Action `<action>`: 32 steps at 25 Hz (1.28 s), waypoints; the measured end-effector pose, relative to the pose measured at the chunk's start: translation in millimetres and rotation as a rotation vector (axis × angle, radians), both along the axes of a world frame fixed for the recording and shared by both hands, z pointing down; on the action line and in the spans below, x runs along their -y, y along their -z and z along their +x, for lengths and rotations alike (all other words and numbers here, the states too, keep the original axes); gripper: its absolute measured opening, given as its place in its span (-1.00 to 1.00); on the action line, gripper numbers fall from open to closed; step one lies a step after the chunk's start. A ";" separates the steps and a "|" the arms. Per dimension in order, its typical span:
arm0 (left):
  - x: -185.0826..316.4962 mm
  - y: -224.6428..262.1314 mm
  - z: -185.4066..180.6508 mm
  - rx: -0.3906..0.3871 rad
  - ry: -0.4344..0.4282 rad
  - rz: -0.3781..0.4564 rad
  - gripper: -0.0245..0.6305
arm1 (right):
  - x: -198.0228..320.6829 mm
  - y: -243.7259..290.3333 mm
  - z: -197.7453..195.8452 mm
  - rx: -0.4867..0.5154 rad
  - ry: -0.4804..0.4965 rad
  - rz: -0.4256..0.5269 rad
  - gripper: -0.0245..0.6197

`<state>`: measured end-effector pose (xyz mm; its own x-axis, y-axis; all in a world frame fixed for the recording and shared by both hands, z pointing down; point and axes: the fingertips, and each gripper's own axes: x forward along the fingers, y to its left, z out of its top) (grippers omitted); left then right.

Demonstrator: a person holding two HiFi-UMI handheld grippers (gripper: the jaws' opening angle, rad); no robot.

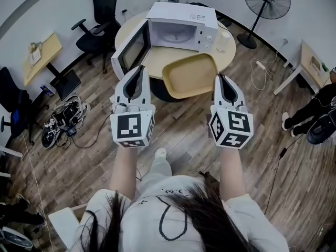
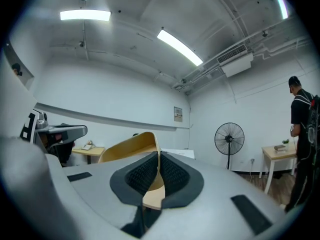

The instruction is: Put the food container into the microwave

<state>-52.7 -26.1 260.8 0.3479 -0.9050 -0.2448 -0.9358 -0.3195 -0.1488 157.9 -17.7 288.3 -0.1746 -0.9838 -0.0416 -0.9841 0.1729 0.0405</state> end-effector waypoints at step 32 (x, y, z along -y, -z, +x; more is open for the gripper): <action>290.0 -37.9 -33.3 0.001 -0.122 -0.129 -0.89 | 287.2 -74.5 -28.0 0.098 -0.117 -0.235 -0.80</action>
<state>-86.0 -316.1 298.7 0.4569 -0.8801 -0.1293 -0.8890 -0.4469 -0.0999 129.9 -304.8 362.8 -0.0652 -0.9817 0.1787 -0.9952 0.0508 -0.0840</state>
